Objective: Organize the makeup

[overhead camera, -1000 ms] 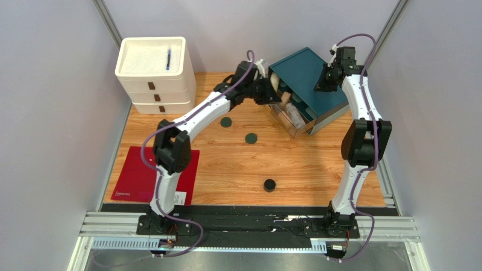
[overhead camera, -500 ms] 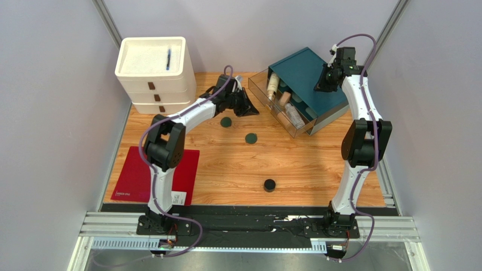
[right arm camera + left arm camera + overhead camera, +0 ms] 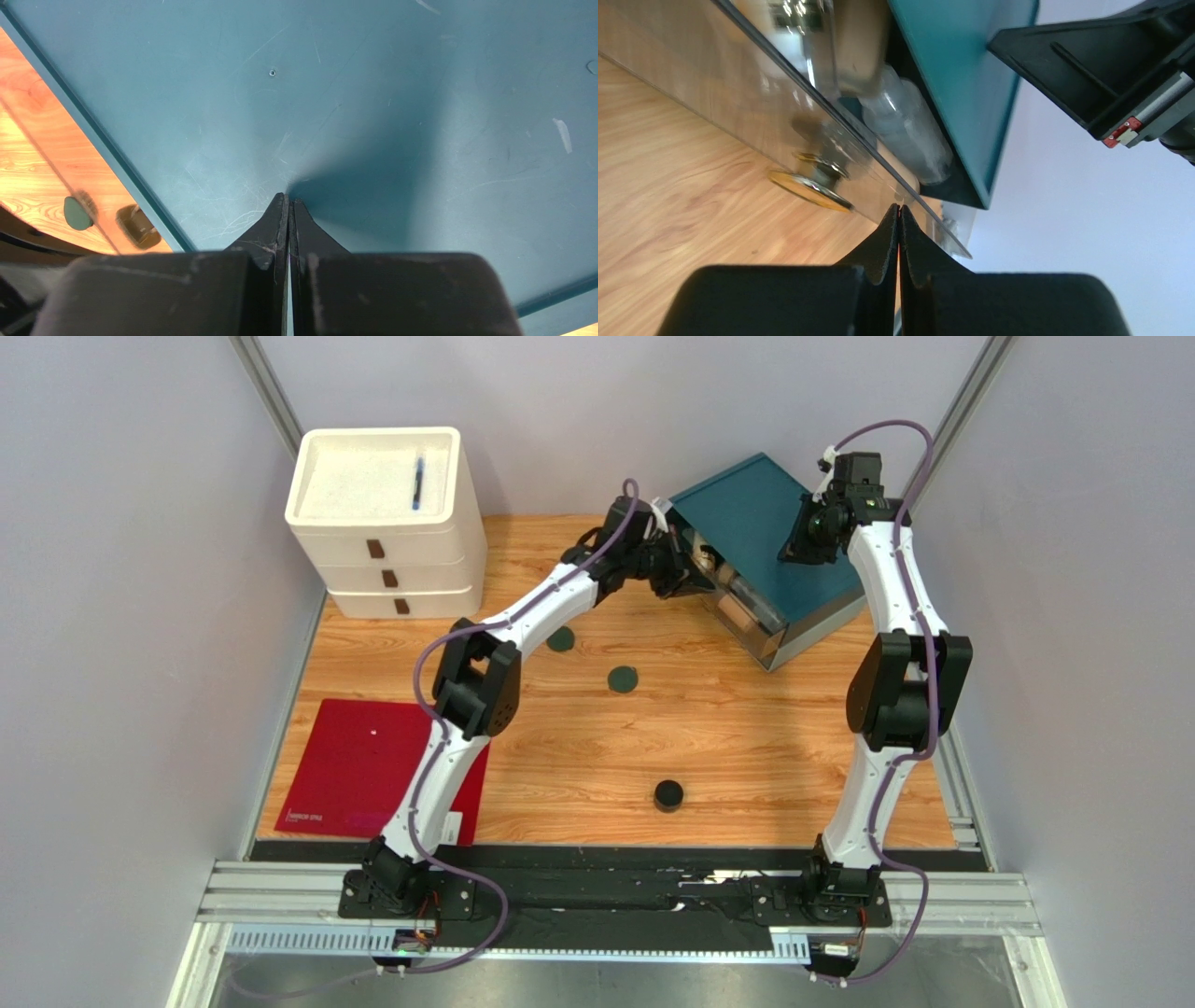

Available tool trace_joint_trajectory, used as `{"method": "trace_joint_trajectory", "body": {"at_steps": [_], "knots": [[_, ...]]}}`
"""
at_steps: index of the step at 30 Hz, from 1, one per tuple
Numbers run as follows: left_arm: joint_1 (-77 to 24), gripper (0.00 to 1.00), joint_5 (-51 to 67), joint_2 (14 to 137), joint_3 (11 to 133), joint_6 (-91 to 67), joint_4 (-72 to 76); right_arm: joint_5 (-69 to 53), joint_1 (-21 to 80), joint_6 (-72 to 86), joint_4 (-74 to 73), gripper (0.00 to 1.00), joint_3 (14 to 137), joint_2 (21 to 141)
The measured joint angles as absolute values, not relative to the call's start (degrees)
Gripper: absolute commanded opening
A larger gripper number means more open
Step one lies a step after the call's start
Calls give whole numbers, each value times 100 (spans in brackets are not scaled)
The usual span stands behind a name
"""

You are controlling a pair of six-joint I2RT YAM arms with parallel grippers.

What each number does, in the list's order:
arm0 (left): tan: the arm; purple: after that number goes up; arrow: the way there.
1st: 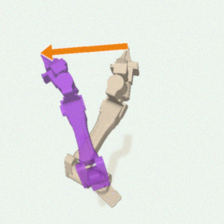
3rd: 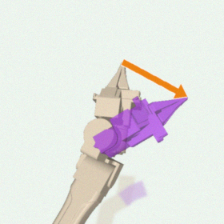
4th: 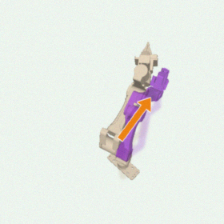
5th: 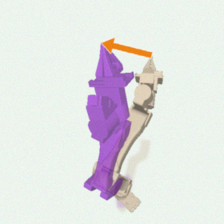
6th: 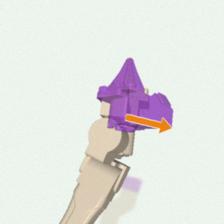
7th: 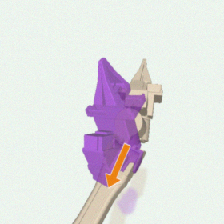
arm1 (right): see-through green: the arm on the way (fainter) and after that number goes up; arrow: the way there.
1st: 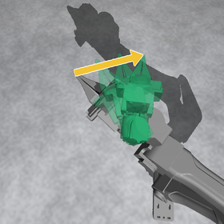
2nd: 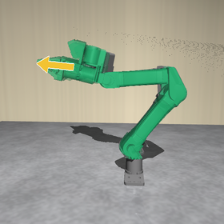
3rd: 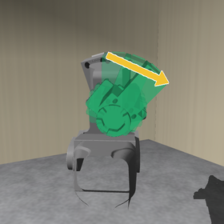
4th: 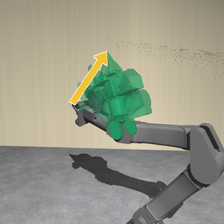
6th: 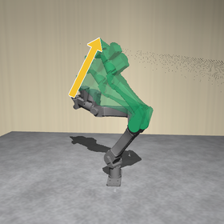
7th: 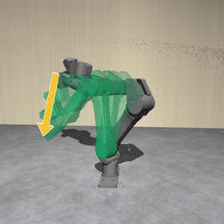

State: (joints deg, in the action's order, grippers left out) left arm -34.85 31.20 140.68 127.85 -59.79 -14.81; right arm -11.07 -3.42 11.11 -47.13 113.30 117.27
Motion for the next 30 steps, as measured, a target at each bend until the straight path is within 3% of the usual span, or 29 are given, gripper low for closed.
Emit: {"method": "trace_joint_trajectory", "body": {"at_steps": [11, 23, 30], "knots": [[-3750, 0, 3310, 15174, 13478, -7157, -884, -1125, -349, 1114, -4720, 0, 11330, 11727], [-3664, 4, 3328, 15349, 14022, -7609, -322, -1208, -392, 1116, -4722, 0, 11330, 11727], [-3625, 8, 3498, 15288, 13745, -7651, 8, -1214, -401, 1116, -4724, 0, 11330, 11727]]}}
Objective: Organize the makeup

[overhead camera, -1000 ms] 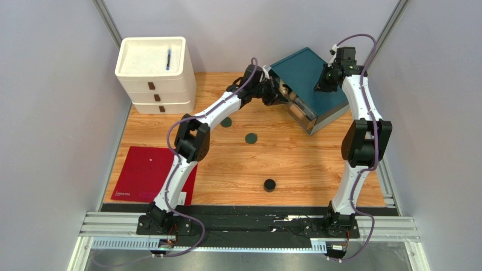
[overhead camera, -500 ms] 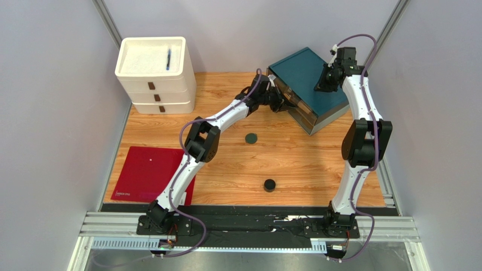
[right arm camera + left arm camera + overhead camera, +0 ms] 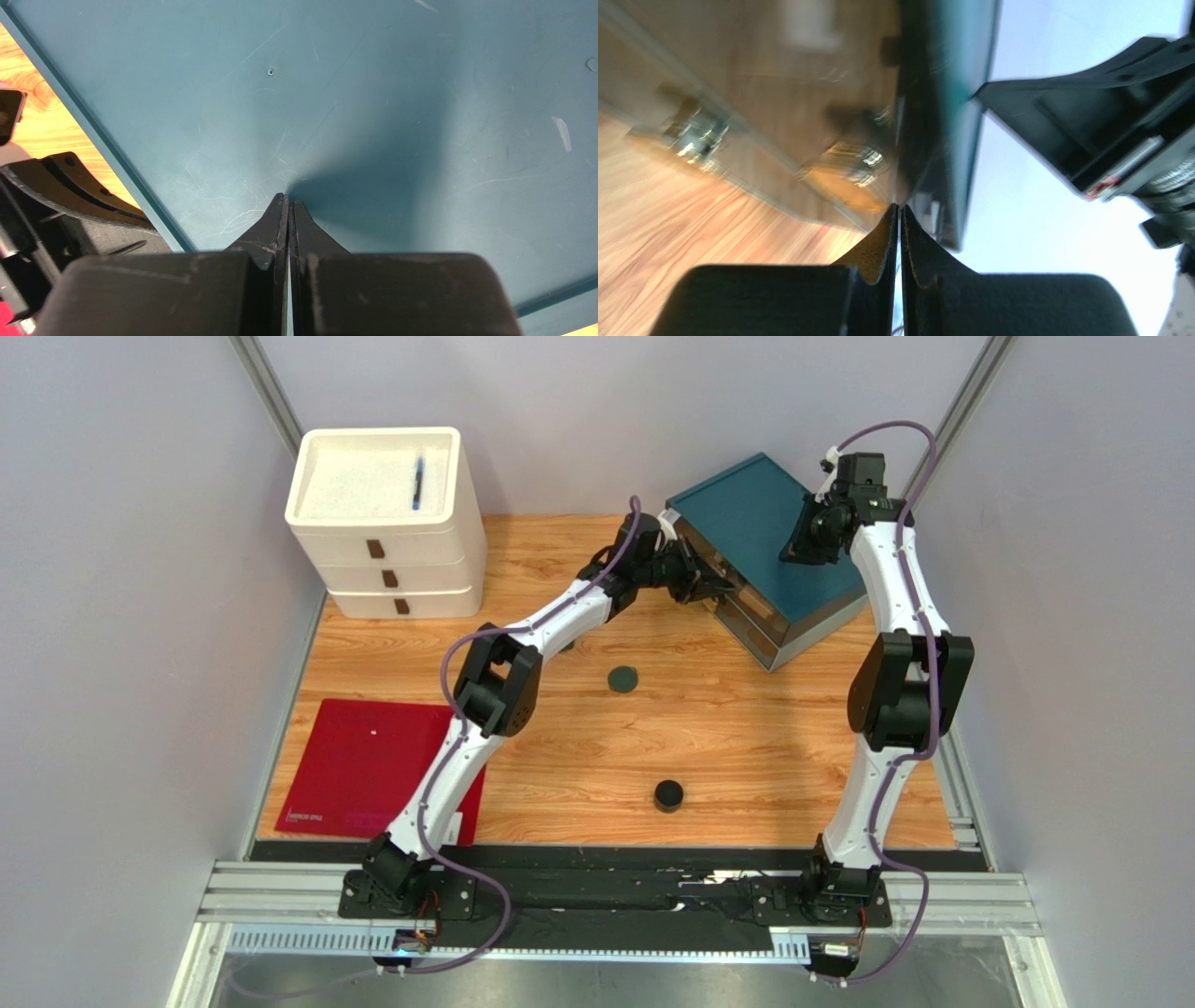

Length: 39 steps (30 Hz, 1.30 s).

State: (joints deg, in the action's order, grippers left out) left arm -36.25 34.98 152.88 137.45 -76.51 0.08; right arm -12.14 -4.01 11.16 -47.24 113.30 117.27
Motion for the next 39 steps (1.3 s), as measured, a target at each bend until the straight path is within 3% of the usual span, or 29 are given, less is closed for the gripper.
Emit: {"method": "trace_joint_trajectory", "body": {"at_steps": [3, 6, 9, 10, 13, 22, 25, 34, 39], "knots": [[-3583, 11, 3476, 14940, 12849, -7325, 3, -1214, -401, 1116, -4727, 0, 11327, 11727], [-3503, 22, 3465, 14186, 12090, -6906, -266, -1212, -401, 1116, -4724, 0, 11327, 11727], [-3361, 55, 3446, 13439, 11542, -6471, -633, -1214, -401, 1116, -4724, 0, 11325, 11727], [-3306, 75, 3448, 13225, 11410, -6337, -725, -1214, -401, 1116, -4724, 0, 11325, 11727], [-3059, 97, 3450, 12497, 11000, -5972, -921, -1214, -401, 1116, -4722, 0, 11325, 11727], [-2781, 99, 3795, 12291, 9699, -6235, 73, -1214, -401, 1118, -4722, 0, 11325, 11727], [-2853, 86, 3848, 12678, 9684, -6405, 115, -1212, -401, 1118, -4722, 0, 11323, 11727], [-2965, 88, 3962, 13690, 11041, -6685, -169, -1214, -408, 1118, -4713, 0, 11316, 11725], [-3074, 75, 4003, 14361, 12154, -6899, -340, -1212, -408, 1118, -4713, 0, 11316, 11725]]}}
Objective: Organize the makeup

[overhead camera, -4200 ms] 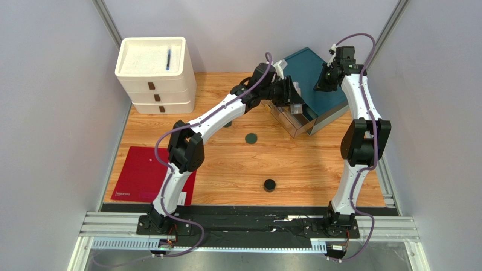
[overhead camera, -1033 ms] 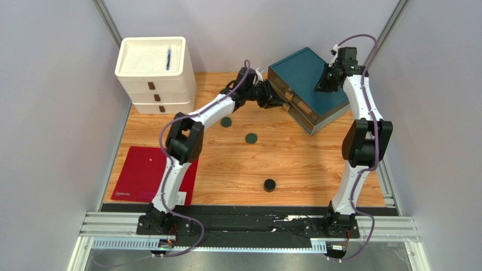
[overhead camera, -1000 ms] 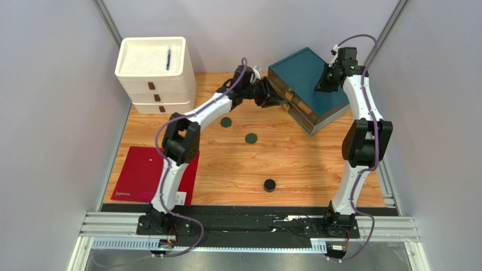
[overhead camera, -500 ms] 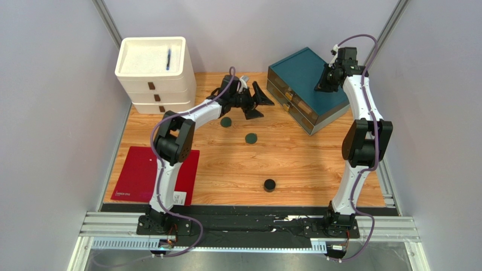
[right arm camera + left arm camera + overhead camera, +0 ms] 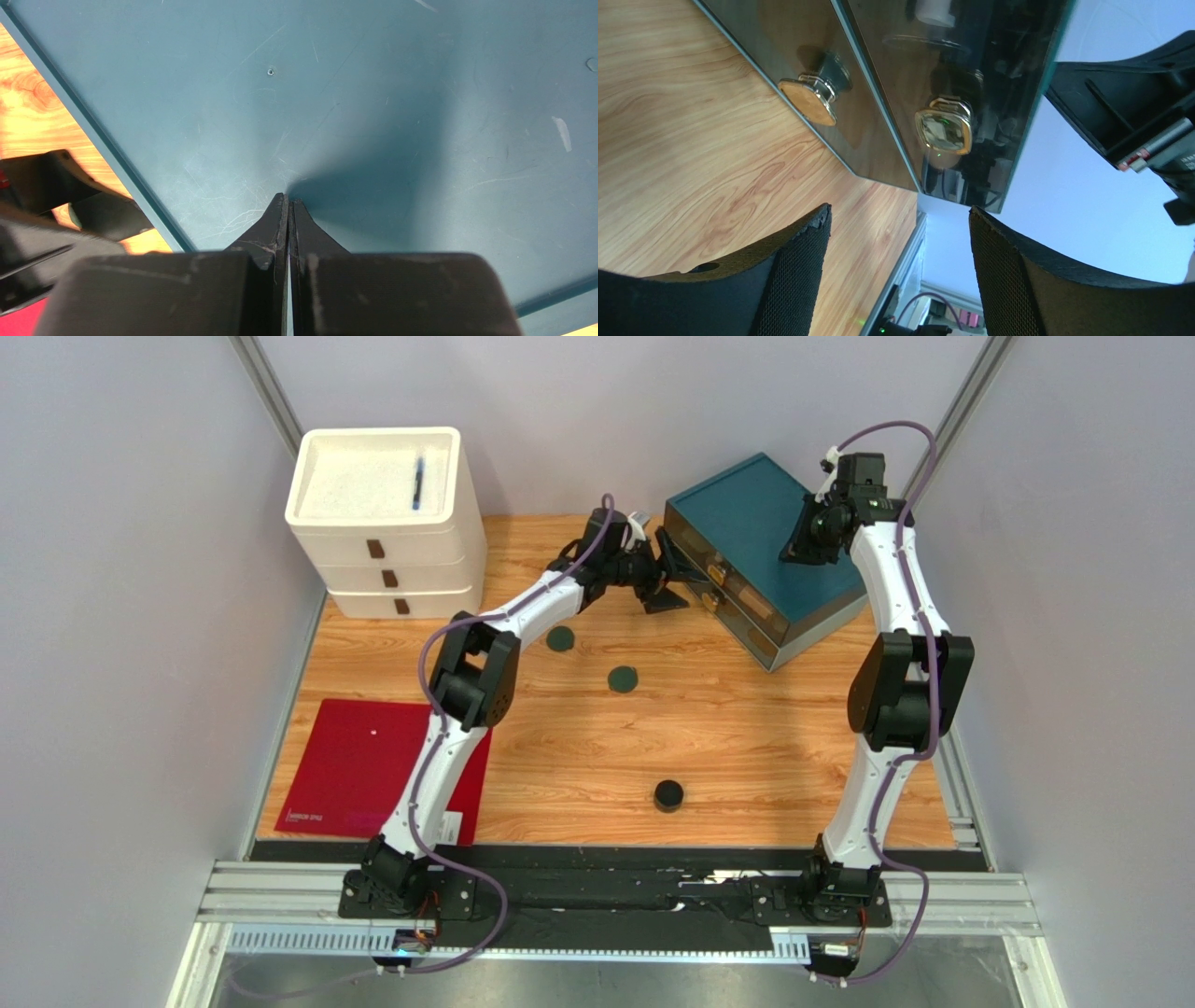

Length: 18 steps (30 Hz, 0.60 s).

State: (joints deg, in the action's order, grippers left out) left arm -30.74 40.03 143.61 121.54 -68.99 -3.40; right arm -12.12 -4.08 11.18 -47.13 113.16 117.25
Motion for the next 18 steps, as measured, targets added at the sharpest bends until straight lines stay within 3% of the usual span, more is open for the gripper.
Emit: {"method": "trace_joint_trajectory", "body": {"at_steps": [7, 18], "knots": [[-3264, 56, 3852, 15017, 12816, -7153, -843, -1253, -429, 1125, -4713, 0, 11316, 11725], [-3280, 54, 3524, 15189, 12986, -7323, -1004, -1387, -545, 1201, -4748, 0, 11314, 11725]]}}
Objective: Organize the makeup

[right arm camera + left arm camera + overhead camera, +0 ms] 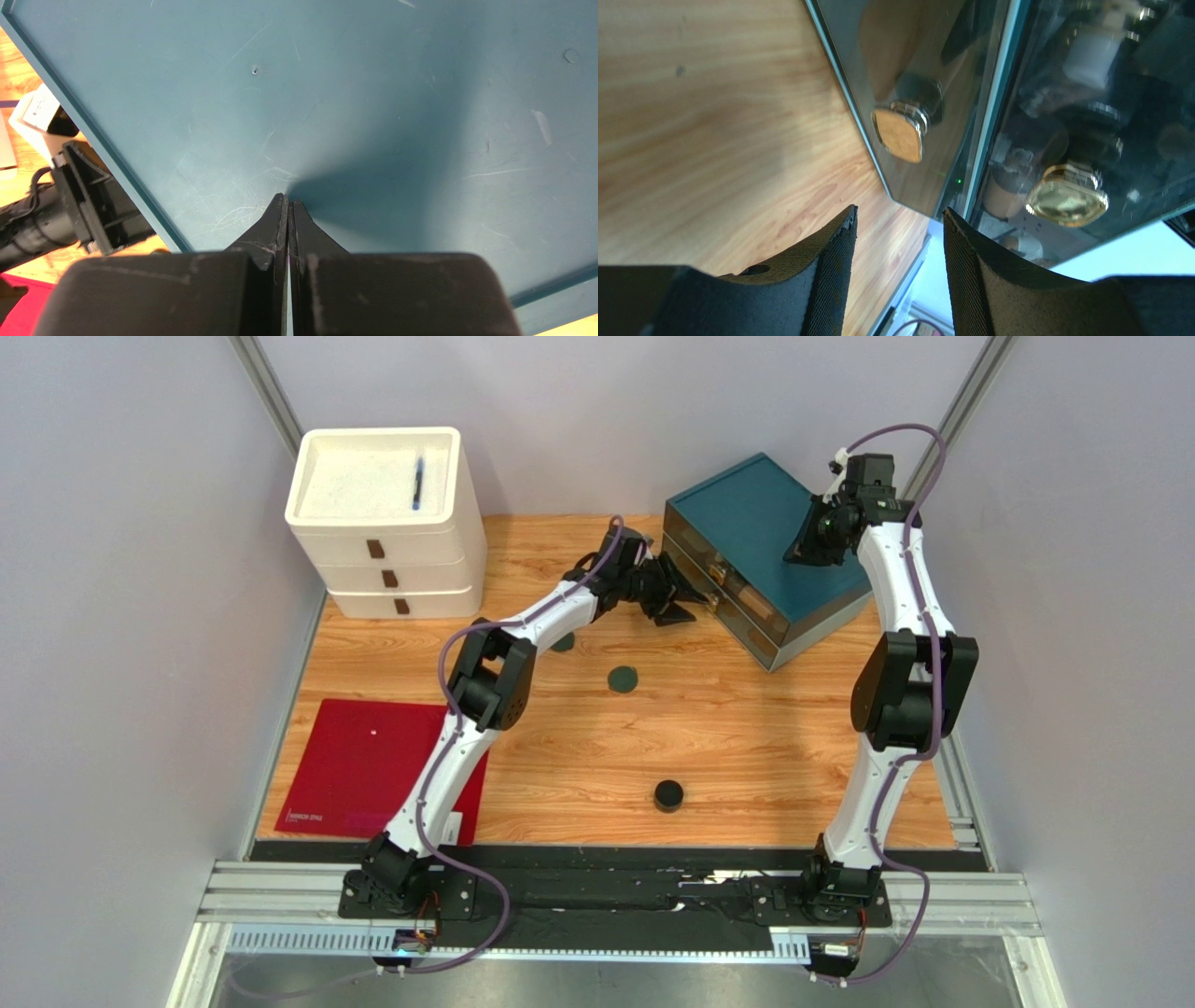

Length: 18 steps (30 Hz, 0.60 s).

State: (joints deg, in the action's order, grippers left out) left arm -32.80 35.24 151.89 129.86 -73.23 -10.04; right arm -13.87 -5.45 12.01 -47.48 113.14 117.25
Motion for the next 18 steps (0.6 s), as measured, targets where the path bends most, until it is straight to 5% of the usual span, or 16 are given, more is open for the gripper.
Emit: {"method": "trace_joint_trajectory", "body": {"at_steps": [18], "knots": [[-3304, 54, 3208, 15675, 13520, -7666, -917, -1457, -598, 1225, -4757, 0, 11314, 11725]]}}
